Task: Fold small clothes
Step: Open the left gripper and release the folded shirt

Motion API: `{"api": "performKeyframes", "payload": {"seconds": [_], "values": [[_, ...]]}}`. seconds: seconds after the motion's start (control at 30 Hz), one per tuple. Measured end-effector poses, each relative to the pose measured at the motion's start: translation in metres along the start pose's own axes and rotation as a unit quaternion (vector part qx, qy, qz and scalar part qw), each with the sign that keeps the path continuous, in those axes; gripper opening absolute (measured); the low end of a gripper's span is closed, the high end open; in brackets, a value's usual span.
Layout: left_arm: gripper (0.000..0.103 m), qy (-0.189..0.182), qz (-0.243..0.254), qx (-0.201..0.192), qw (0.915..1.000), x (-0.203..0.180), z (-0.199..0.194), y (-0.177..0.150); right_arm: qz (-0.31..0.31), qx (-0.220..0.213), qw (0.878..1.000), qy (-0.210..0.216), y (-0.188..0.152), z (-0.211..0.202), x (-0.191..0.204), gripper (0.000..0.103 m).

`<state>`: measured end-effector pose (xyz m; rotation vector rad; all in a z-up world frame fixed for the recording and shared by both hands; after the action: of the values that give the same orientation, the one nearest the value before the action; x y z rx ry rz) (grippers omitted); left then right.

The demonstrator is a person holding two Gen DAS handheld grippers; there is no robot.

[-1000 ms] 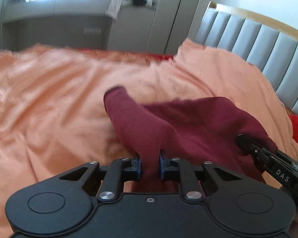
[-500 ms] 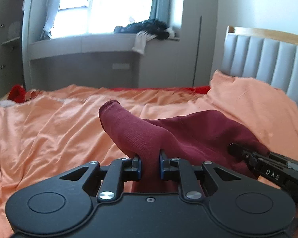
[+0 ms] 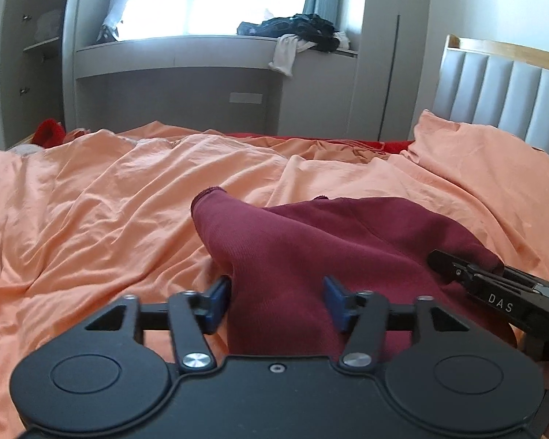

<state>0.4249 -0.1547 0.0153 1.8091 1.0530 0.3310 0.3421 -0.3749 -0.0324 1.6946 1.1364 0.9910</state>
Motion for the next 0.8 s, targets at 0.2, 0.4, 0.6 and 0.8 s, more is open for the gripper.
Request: {"api": "performKeyframes", "payload": {"seconds": [0.2, 0.4, 0.6, 0.8], "values": [[0.083, 0.009, -0.007, -0.010, 0.9999, -0.007, -0.009, -0.003, 0.001, -0.010, 1.000, -0.009, 0.002, -0.004, -0.005, 0.052], [0.094, 0.014, -0.019, -0.030, 0.9993, -0.008, -0.021, 0.003, 0.002, -0.021, 1.000, -0.012, 0.005, -0.009, -0.009, 0.070], [0.100, 0.026, -0.028, -0.044, 0.9983, -0.009, -0.028, 0.008, -0.001, -0.037, 0.999, -0.015, 0.010, -0.016, -0.010, 0.082], [0.102, 0.058, -0.030, -0.065, 0.9957, -0.009, -0.043, 0.009, 0.005, -0.064, 0.998, -0.026, 0.015, -0.028, -0.015, 0.100]]}}
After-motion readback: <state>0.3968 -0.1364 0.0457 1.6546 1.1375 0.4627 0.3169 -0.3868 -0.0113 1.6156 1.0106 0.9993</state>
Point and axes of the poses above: each gripper's, at about its wrist camera, not at the fingertips, and z roughly the way its jaws point, x to its left, y to its top, the point moved 8 cm from there along z, roughly the way its jaws point, and after that the axes turned 14 degrees about -y, right-handed, at the moved point
